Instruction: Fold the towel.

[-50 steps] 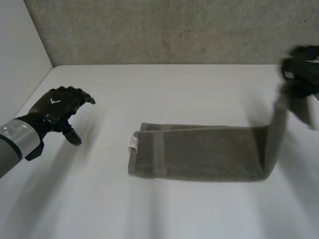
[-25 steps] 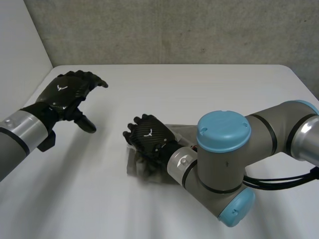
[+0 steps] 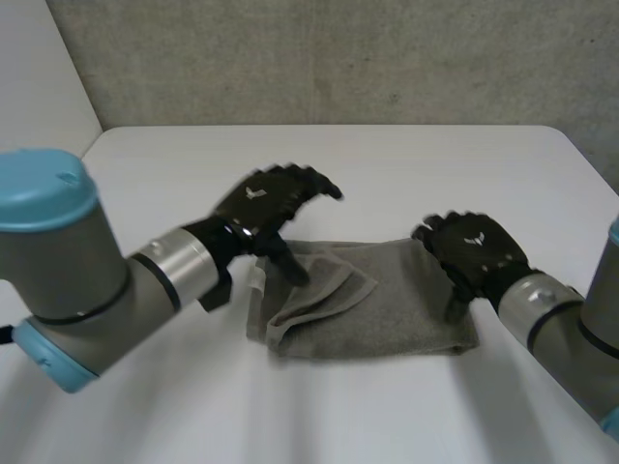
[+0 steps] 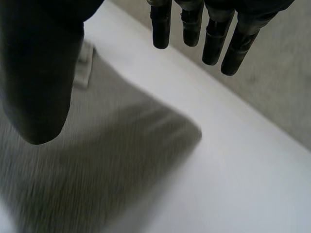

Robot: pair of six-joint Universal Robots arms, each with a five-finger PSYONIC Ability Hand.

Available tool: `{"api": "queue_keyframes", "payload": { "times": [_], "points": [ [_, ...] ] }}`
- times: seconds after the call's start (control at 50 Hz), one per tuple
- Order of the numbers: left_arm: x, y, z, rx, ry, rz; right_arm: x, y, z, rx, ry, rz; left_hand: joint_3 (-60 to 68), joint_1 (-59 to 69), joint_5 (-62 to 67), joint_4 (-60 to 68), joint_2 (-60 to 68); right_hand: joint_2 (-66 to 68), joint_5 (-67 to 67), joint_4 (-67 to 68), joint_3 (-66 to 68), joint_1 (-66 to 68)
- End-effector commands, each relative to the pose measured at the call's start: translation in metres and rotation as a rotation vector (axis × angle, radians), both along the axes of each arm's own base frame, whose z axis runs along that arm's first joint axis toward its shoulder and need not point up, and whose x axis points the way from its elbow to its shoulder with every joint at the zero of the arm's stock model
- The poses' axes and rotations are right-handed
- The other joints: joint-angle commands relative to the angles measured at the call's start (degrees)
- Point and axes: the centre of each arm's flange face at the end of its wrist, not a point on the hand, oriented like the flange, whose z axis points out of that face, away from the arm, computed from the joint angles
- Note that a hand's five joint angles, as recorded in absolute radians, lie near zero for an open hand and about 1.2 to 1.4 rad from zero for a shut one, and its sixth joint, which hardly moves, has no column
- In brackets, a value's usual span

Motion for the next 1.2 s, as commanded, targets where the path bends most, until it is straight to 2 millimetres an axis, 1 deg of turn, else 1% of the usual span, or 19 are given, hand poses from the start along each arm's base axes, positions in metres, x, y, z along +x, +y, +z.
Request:
{"api": "queue_keyframes", "payload": {
  "times": [0.02,0.14,0.3,0.44,0.6,0.7,0.74,0.76,0.8,0.82,0.86,0.9,0.98,1.02,1.04,1.1,1.14,1.16,1.2],
  "points": [
    [-0.019,0.020,-0.021,0.072,-0.022,-0.038,-0.010,0.010,-0.023,0.073,0.023,0.021,-2.93,-3.33,0.98,-3.36,-0.60,-4.54,-3.56,-4.37,-2.46,-4.32],
    [-0.035,0.017,-0.050,0.080,-0.097,0.074,-0.006,0.013,-0.032,0.043,0.012,0.043,-2.93,-1.14,3.16,-3.36,1.58,-0.45,0.53,-4.37,-2.46,-0.23],
    [-0.039,0.014,-0.073,0.036,-0.186,0.089,-0.005,0.016,-0.039,0.049,0.011,0.054,-2.93,0.88,5.19,-3.36,3.60,11.52,12.50,-4.37,-2.46,11.74],
    [-0.036,0.015,-0.082,0.007,-0.256,0.099,-0.005,0.016,-0.043,0.063,0.016,0.056,-2.93,0.71,5.02,-3.36,3.44,11.52,12.50,-4.37,-2.46,11.74],
    [-0.031,0.013,-0.082,0.001,-0.268,0.129,-0.005,0.016,-0.043,0.061,0.015,0.057,-2.93,5.93,10.23,-3.36,8.65,11.52,12.50,-4.37,-2.46,11.74],
    [-0.026,0.001,-0.079,-0.021,-0.264,0.174,-0.005,0.016,-0.043,0.061,0.016,0.058,-2.93,10.97,15.28,-3.36,13.70,11.52,12.50,-4.37,-2.46,11.75],
    [-0.022,-0.013,-0.074,-0.058,-0.248,0.241,-0.005,0.016,-0.044,0.064,0.017,0.058,-2.93,10.97,15.28,-3.36,13.70,11.69,12.67,-4.37,-2.46,11.91],
    [-0.022,-0.013,-0.074,-0.058,-0.247,0.241,-0.005,0.016,-0.044,0.064,0.017,0.058,-2.93,10.97,15.28,-3.36,13.70,11.69,12.67,-4.37,-2.46,11.91],
    [-0.011,-0.040,-0.069,-0.106,-0.220,0.349,-0.005,0.016,-0.044,0.064,0.018,0.056,-2.93,12.98,17.28,-3.36,15.70,11.69,12.67,-4.37,-2.46,11.91],
    [-0.011,-0.040,-0.069,-0.106,-0.220,0.350,-0.005,0.016,-0.043,0.062,0.019,0.052,-2.93,12.99,17.30,-3.36,15.72,11.69,12.67,-4.37,-2.46,11.91],
    [0.007,-0.058,-0.070,-0.131,-0.243,0.419,-0.005,0.016,-0.044,0.062,0.020,0.051,-2.93,15.17,19.48,-3.36,17.90,11.52,12.50,-4.37,-2.46,11.74],
    [0.011,-0.059,-0.073,-0.138,-0.271,0.423,-0.006,0.016,-0.043,0.062,0.020,0.048,-2.93,15.18,19.48,-3.36,17.90,11.52,12.50,-4.37,-2.46,11.75],
    [0.016,-0.054,-0.074,-0.148,-0.305,0.416,-0.006,0.016,-0.043,0.062,0.020,0.049,-2.93,15.01,19.32,-3.36,17.73,11.69,12.67,-4.37,-2.46,11.91],
    [0.019,-0.046,-0.059,-0.169,-0.289,0.409,-0.006,0.016,-0.043,0.060,0.020,0.049,-2.93,14.68,18.98,-3.36,17.40,11.69,12.67,-4.37,-2.46,11.91],
    [0.019,-0.046,-0.059,-0.169,-0.289,0.409,-0.006,0.016,-0.043,0.060,0.020,0.048,-2.93,14.67,18.98,-3.36,17.40,11.69,12.67,-4.37,-2.46,11.91],
    [0.021,-0.031,-0.052,-0.169,-0.282,0.371,-0.006,0.017,-0.043,0.060,0.020,0.046,-2.93,14.34,18.64,-3.36,17.06,11.69,12.67,-4.37,-2.46,11.91],
    [0.021,-0.013,-0.045,-0.169,-0.269,0.310,-0.007,0.017,-0.042,0.059,0.020,0.046,-2.93,14.17,18.48,-3.36,16.89,11.86,12.84,-4.37,-2.46,12.08],
    [0.021,-0.013,-0.045,-0.169,-0.269,0.310,-0.007,0.018,-0.042,0.060,0.020,0.045,-2.93,14.17,18.48,-3.36,16.89,12.02,13.01,-4.37,-2.46,12.25],
    [0.022,0.004,-0.044,-0.162,-0.264,0.248,-0.008,0.018,-0.042,0.060,0.020,0.043,-2.93,14.00,18.31,-3.36,16.73,12.19,13.18,-4.37,-2.46,12.42]
  ]
}}
